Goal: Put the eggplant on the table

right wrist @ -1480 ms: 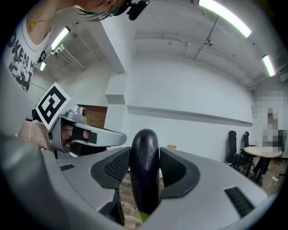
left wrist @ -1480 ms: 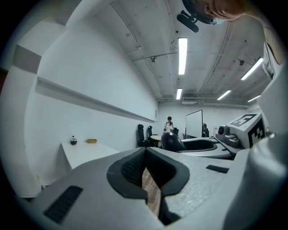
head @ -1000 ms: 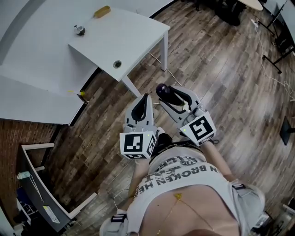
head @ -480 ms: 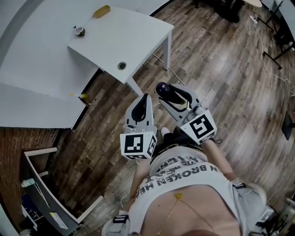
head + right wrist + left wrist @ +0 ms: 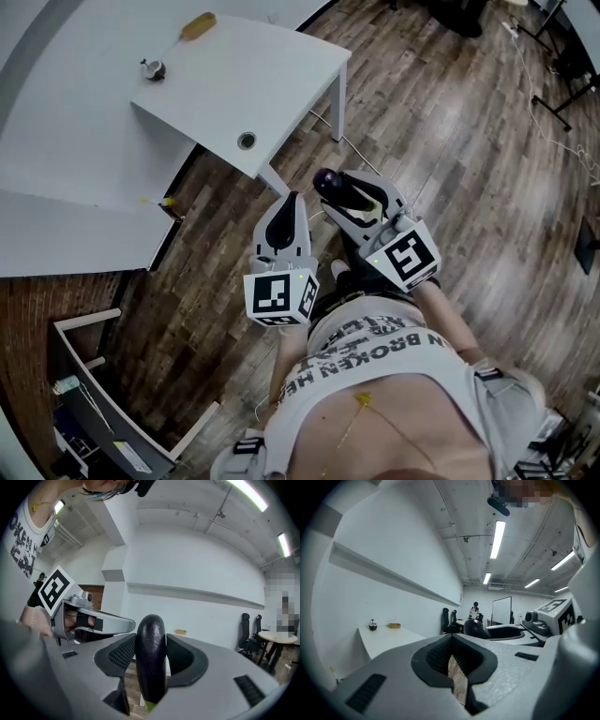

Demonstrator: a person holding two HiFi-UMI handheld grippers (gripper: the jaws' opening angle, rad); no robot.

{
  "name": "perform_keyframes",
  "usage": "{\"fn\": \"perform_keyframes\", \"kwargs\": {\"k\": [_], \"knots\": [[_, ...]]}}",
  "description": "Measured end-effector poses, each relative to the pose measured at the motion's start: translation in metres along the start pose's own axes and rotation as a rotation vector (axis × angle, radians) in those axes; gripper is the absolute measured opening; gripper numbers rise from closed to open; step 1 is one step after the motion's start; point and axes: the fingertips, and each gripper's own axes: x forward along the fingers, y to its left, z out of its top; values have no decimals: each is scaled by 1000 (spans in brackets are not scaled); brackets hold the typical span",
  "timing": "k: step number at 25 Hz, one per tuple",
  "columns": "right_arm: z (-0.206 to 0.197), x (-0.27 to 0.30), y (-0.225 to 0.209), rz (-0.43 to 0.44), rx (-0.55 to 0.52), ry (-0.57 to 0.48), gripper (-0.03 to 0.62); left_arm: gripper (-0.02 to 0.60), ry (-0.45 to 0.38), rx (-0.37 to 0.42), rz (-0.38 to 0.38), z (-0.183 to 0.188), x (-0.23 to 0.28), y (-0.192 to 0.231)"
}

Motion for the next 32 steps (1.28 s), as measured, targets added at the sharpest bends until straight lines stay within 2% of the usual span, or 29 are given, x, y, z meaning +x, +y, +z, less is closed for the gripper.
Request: {"fn": "perform_keyframes", "kwargs": {"k": [5, 13, 20, 32], "knots": [[3, 22, -29, 1, -4, -8, 202, -2, 2, 12, 0, 8, 31, 12], [12, 66, -81, 51, 6, -54, 202, -2, 0, 42, 36, 29, 89, 34], [17, 93, -130, 86, 12, -65, 202, -2, -6, 38, 53, 44, 142, 41], [4, 132, -191, 188, -10, -55, 202, -2, -1, 20, 170, 43, 207, 60]]}}
